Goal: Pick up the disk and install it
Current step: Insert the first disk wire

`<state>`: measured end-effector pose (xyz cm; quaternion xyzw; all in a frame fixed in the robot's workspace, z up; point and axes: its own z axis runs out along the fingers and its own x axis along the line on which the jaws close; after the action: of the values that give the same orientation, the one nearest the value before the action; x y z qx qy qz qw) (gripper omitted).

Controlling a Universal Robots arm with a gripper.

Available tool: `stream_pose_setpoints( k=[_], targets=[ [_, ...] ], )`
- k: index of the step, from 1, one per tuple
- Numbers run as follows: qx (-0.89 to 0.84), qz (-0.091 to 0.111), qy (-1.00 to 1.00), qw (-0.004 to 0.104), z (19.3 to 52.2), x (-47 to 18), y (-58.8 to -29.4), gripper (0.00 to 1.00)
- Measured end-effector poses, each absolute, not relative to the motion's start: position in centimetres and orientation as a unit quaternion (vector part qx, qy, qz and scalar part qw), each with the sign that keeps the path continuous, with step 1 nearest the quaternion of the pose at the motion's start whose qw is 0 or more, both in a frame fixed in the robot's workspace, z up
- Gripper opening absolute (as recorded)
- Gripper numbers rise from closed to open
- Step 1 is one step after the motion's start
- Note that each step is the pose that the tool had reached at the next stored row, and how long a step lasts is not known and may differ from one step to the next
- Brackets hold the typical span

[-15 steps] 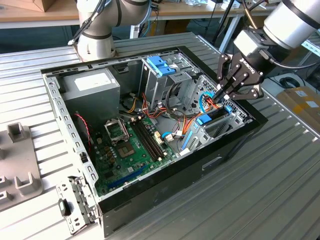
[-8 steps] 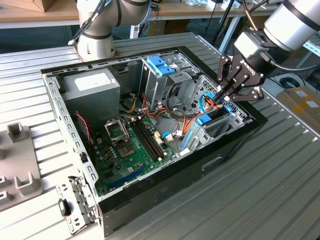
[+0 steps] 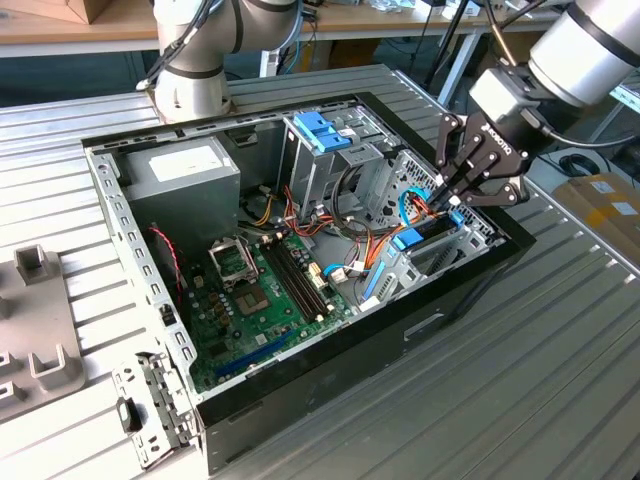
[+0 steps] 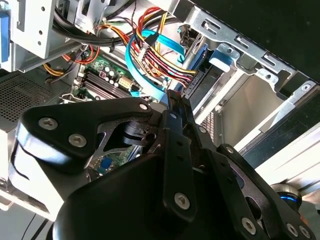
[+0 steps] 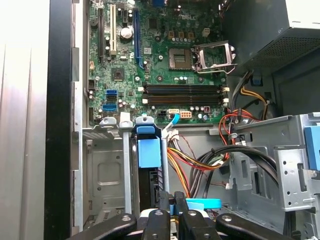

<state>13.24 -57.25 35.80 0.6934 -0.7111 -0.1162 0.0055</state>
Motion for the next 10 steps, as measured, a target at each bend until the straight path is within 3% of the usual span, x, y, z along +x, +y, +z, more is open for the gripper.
stream_pose_setpoints(
  k=[10],
  targets=[
    [0.694,-0.116,-0.711,0.005,35.39,12.86,-58.15,0.16]
  ],
)
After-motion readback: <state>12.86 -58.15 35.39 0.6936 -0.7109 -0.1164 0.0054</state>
